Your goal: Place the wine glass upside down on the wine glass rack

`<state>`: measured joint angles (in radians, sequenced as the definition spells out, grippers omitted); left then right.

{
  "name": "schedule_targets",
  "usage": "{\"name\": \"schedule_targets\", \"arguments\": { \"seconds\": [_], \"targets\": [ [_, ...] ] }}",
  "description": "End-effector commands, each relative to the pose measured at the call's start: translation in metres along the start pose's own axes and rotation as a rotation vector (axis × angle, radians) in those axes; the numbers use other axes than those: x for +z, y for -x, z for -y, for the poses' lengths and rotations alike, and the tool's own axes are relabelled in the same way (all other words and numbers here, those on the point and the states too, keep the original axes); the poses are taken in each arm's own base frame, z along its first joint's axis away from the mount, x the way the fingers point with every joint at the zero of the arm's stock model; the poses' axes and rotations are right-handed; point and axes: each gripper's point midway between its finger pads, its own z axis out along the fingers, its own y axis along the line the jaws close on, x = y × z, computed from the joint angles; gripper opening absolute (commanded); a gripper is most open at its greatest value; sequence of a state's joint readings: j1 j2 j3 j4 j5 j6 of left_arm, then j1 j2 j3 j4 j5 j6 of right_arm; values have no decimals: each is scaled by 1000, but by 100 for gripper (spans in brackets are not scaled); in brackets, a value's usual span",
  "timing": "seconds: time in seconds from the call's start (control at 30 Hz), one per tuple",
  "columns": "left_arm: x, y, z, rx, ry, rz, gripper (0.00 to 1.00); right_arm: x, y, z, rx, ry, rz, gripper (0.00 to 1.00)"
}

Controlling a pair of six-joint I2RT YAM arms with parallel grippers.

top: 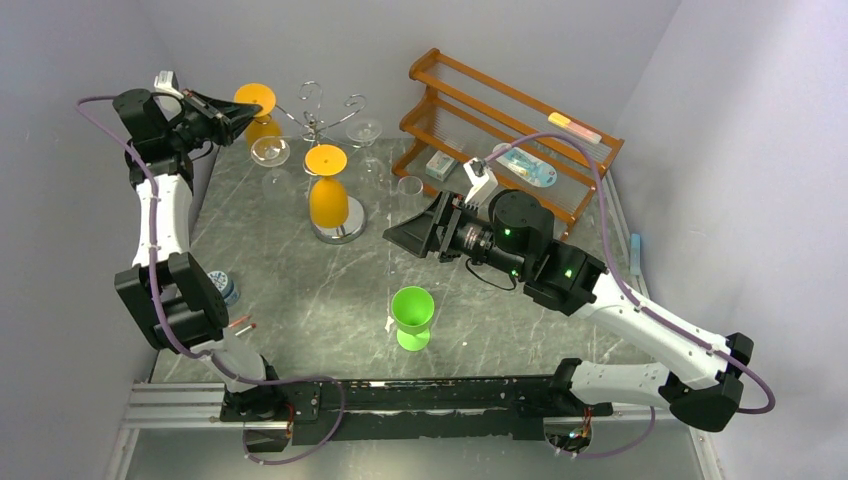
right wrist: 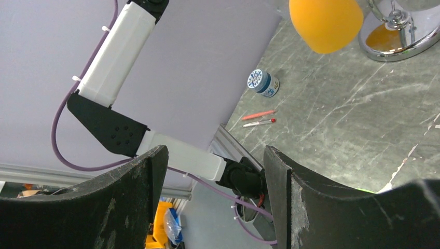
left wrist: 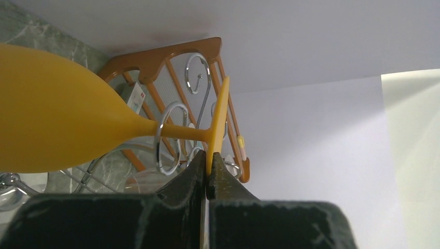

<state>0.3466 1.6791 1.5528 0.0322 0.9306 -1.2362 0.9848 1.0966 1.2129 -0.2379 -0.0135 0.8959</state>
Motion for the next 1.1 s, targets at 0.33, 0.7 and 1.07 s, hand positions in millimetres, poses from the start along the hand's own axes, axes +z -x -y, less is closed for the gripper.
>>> {"name": "schedule_targets", "arguments": {
  "seconds": [0.33,0.7,1.07],
  "targets": [
    [-28,-20,-5,75,20,-14,20,5,0,15,8,-56,21,71],
    [-45,-17,-24,108,141,31,34,-1,8,31,-1,-153,62,72],
    [-119,-22,-57,241,387,166,54,-8,16,66,-263,-315,51,74]
  ]
}}
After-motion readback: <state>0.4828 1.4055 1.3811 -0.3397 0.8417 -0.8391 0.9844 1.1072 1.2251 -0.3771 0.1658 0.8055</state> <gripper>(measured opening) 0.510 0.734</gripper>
